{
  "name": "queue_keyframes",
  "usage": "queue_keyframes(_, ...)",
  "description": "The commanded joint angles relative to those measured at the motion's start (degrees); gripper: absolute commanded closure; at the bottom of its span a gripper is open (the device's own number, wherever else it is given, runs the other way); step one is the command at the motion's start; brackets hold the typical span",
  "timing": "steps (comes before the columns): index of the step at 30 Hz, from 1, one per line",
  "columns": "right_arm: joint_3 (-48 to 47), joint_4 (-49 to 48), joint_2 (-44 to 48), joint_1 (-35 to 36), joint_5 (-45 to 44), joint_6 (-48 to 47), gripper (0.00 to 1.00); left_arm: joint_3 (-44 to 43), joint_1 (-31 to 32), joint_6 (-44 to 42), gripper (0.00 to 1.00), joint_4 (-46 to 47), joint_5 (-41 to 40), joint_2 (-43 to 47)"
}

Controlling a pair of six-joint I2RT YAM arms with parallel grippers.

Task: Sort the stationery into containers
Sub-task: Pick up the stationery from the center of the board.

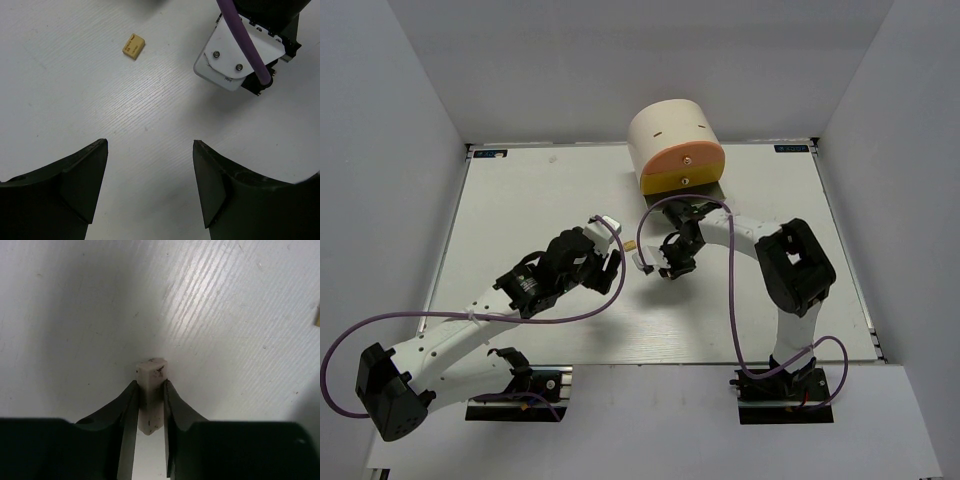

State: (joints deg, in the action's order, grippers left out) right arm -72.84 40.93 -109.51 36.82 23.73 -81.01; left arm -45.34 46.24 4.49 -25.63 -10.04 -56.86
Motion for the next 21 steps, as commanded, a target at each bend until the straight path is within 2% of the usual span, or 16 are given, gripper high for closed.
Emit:
queue_keyframes(1, 2.3, 0.3, 0.7, 0.1, -1.2, 0.8, 0.78, 0.4, 0.0, -0.1, 0.21, 0.6, 0.6, 1.0)
queue_keyframes(4, 3.0, -1.1, 3.6, 0.1, -0.4, 2.3, 0.90, 0.4, 0.0, -0.1, 0.21, 0.6, 0.6, 1.0)
queue_keyframes(8, 4.7, -4.3, 9.6, -0.2, 1.2, 5.1, 0.98, 1.0, 0.0, -0.1, 0.21, 0.6, 0.6, 1.0)
queue_keyframes(14, 7.4, -13.6, 20.1, -0.3, -1.5, 11.3, 1.00, 1.0, 0.0, -0.1, 0.21, 0.6, 0.6, 0.4)
queue_keyframes(21, 8.5, -25.2, 23.9, -1.7, -11.9, 14.2, 1.00, 1.0, 0.0, -0.1, 0.21, 0.6, 0.6, 0.4)
